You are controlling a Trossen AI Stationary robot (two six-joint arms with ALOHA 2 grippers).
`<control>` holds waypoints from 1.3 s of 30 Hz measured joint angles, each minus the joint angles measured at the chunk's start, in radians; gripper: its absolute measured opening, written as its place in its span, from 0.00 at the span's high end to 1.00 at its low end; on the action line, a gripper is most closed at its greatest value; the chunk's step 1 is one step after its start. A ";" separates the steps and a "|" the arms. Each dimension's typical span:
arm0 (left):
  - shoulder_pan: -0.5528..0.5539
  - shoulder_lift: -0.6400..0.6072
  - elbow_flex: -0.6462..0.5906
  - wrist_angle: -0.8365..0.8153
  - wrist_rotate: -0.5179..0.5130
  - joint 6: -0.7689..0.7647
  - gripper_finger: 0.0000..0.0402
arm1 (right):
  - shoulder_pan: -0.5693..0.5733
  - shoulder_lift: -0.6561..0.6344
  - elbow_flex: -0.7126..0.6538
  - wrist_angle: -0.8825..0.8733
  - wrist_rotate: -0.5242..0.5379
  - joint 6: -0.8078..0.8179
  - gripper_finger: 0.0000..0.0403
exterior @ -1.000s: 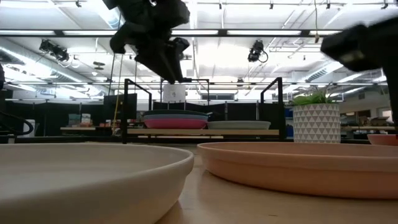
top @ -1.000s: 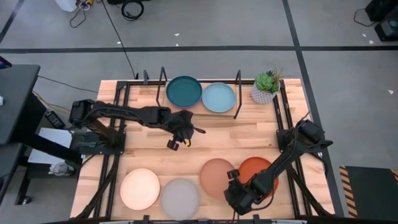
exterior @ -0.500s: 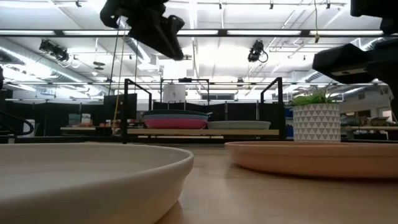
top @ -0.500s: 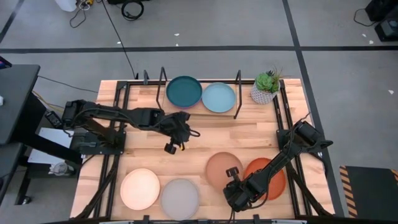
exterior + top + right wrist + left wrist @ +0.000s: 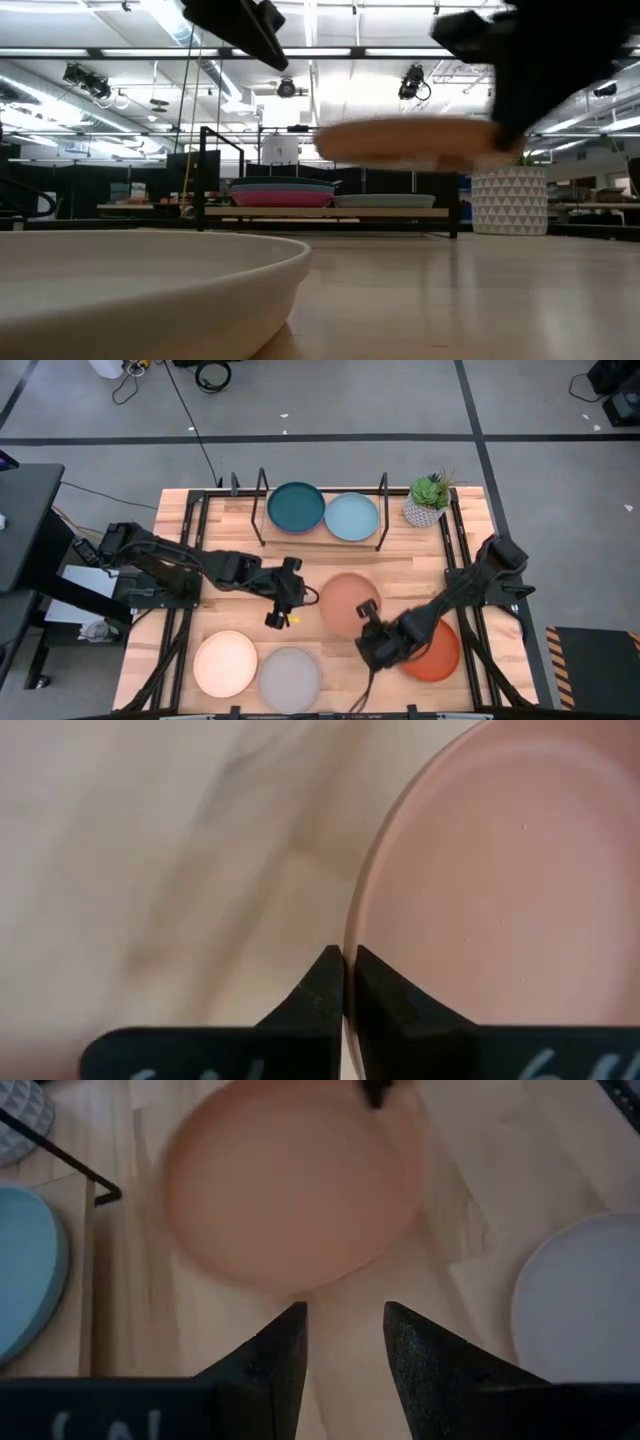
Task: Place and stack plates onto a shelf
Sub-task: Stack the brown plate on top of the light blue plate on the shelf
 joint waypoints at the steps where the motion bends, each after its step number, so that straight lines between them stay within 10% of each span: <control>1: -0.015 0.000 0.000 0.003 -0.016 -0.019 0.65 | -0.022 -0.020 -0.007 0.011 0.015 -0.033 0.96; 21: -0.154 0.000 0.000 0.013 -0.087 -0.333 0.65 | -0.558 -0.238 -0.267 0.387 -0.167 -0.441 0.94; 39: -0.164 0.001 0.000 0.000 -0.087 -0.462 0.65 | -0.898 -0.221 -0.283 0.376 -0.260 -0.464 0.94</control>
